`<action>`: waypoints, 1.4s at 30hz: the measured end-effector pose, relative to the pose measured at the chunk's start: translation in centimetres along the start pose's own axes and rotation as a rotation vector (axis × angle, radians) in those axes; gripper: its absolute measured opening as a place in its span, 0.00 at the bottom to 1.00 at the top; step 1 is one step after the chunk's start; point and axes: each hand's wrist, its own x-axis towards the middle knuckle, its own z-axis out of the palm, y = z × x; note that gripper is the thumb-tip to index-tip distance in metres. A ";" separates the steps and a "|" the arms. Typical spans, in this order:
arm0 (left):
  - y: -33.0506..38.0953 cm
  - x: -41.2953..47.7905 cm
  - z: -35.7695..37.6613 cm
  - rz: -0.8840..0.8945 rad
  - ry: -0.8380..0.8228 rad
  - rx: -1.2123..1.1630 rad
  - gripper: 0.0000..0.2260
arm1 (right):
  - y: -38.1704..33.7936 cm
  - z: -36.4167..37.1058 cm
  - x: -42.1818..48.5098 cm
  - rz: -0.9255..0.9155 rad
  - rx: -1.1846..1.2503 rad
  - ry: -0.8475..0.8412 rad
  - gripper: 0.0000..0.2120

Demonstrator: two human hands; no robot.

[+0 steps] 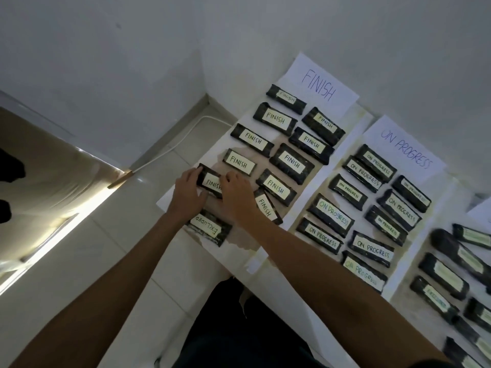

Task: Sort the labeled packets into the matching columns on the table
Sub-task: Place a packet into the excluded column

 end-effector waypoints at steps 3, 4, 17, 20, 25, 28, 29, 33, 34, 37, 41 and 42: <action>-0.3 -0.5 -0.1 0.027 -0.015 0.000 0.27 | 0.3 -0.1 -0.9 -0.014 0.074 0.059 0.16; -0.3 -0.6 -0.2 0.029 -0.013 -0.010 0.28 | 0.2 -0.1 -1.6 -0.051 0.093 0.066 0.17; 1.0 -7.1 -1.3 -0.053 0.134 -0.068 0.28 | -2.8 0.1 -5.7 0.291 0.455 -0.324 0.19; 2.8 -9.7 -1.3 -0.106 0.153 -0.121 0.29 | -1.9 -2.7 -6.2 0.526 0.903 -0.364 0.19; 6.4 -12.9 0.4 -0.055 -0.009 -0.183 0.32 | -0.2 -5.2 -8.5 0.807 1.489 -0.328 0.07; 8.7 -13.7 1.8 0.008 0.006 -0.139 0.29 | 0.4 -5.2 -10.8 0.801 1.566 -0.307 0.10; 9.3 -13.9 2.2 0.014 0.007 -0.123 0.29 | 0.6 -5.1 -11.5 0.798 1.579 -0.300 0.12; 10.7 -14.0 3.4 0.039 -0.045 -0.100 0.25 | 1.5 -5.2 -13.9 0.771 1.550 -0.254 0.12; 10.8 -13.9 3.6 0.046 -0.081 -0.112 0.25 | 1.8 -5.4 -14.5 0.765 1.520 -0.245 0.12; 11.5 -13.8 4.0 0.086 -0.185 -0.094 0.30 | 3.0 -6.2 -16.6 0.749 1.408 -0.220 0.13; 13.2 -14.4 4.8 0.218 -0.246 0.000 0.32 | 5.3 -8.1 -20.5 0.718 1.200 -0.085 0.17; 13.8 -14.7 5.0 0.255 -0.265 0.021 0.33 | 6.1 -8.5 -21.8 0.730 1.177 -0.033 0.18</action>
